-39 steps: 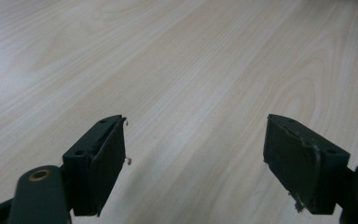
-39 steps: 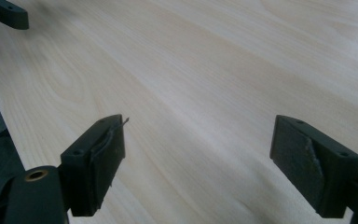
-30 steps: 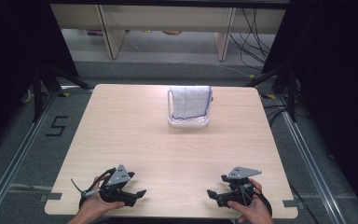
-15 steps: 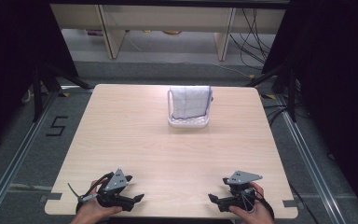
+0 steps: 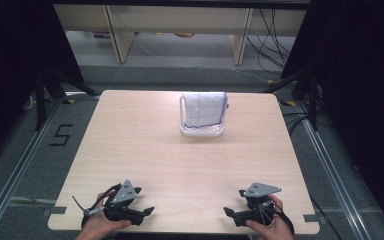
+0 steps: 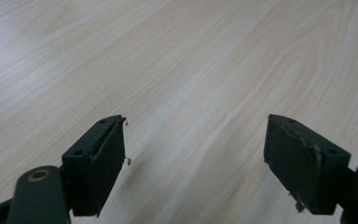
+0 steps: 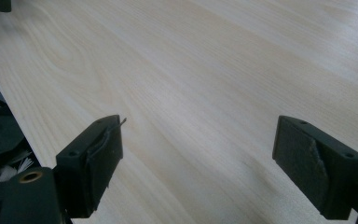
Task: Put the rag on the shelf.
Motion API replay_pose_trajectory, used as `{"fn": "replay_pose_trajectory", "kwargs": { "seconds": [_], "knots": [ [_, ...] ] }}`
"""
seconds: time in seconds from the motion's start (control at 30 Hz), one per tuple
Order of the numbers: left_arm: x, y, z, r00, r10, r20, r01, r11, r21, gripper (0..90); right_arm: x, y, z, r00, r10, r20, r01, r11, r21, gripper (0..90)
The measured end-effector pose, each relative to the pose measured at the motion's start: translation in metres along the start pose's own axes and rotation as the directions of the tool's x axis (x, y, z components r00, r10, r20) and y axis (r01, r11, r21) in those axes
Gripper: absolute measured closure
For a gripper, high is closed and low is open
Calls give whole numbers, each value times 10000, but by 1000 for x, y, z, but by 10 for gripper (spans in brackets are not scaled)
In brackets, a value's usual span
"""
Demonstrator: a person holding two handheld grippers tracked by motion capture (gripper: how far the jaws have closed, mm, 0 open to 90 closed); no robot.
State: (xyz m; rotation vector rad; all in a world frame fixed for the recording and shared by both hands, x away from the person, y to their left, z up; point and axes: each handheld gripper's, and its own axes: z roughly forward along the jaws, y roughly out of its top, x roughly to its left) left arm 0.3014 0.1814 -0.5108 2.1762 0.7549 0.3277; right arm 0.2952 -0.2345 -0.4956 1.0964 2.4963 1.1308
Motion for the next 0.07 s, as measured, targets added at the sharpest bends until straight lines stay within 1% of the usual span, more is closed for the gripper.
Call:
{"fn": "replay_pose_trajectory", "kwargs": {
  "seconds": [0.03,0.07],
  "knots": [
    [0,0,0,9999,-125,-50,125,9999,-72,200,0,0,0,10000,-23,8,23,10000,-39,167],
    [0,0,0,9999,-106,-29,106,9999,-46,200,0,0,0,10000,8,40,-8,10000,-5,167]
  ]
}}
